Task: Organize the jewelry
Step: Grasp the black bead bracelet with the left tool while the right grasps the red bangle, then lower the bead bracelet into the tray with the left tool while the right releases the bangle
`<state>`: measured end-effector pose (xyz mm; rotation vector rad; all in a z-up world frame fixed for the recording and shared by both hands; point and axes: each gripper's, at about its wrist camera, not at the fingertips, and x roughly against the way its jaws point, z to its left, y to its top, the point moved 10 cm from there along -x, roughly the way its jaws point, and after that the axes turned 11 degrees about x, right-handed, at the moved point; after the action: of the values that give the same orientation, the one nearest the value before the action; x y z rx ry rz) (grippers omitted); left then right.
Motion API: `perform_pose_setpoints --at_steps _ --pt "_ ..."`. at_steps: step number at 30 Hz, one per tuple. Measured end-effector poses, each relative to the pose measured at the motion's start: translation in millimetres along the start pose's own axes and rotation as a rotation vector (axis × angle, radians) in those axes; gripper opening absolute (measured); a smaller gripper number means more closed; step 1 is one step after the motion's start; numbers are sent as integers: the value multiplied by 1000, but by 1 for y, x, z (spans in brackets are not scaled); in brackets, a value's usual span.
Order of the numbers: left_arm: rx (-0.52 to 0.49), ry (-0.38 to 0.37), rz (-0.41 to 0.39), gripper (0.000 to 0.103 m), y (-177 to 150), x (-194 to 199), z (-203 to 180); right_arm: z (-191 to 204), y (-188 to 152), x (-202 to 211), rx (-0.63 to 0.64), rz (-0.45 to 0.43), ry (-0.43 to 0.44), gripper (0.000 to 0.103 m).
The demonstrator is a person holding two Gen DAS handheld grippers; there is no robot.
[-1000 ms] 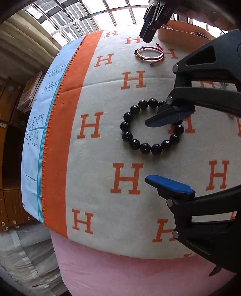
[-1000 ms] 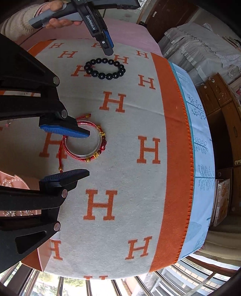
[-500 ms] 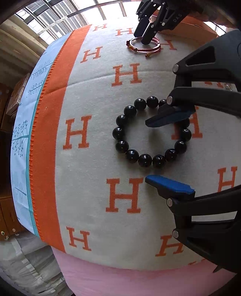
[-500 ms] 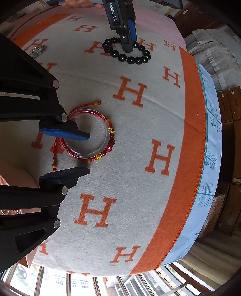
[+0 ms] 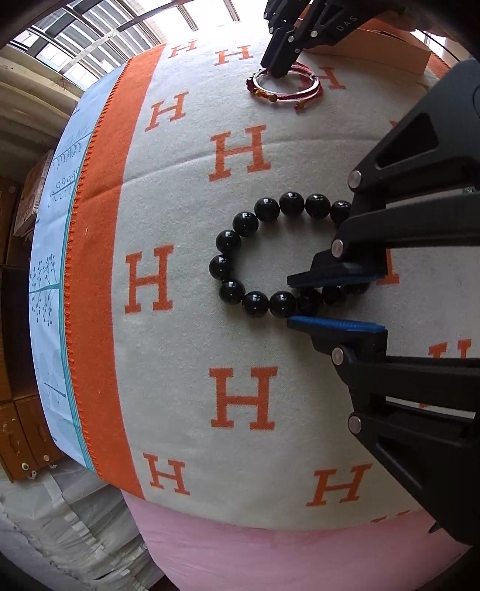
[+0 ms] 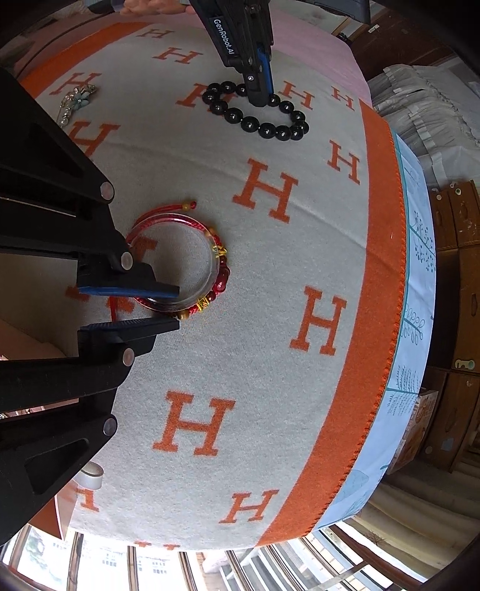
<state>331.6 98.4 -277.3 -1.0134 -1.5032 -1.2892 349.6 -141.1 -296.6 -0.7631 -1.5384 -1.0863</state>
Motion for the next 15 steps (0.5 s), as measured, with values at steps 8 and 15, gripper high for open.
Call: perform_pose_setpoints --at_steps 8,15 --pt "-13 -12 -79 12 -16 23 0 6 -3 15 -38 -43 50 8" --pt "-65 -23 -192 12 -26 73 -18 9 -7 61 -61 -145 66 8"
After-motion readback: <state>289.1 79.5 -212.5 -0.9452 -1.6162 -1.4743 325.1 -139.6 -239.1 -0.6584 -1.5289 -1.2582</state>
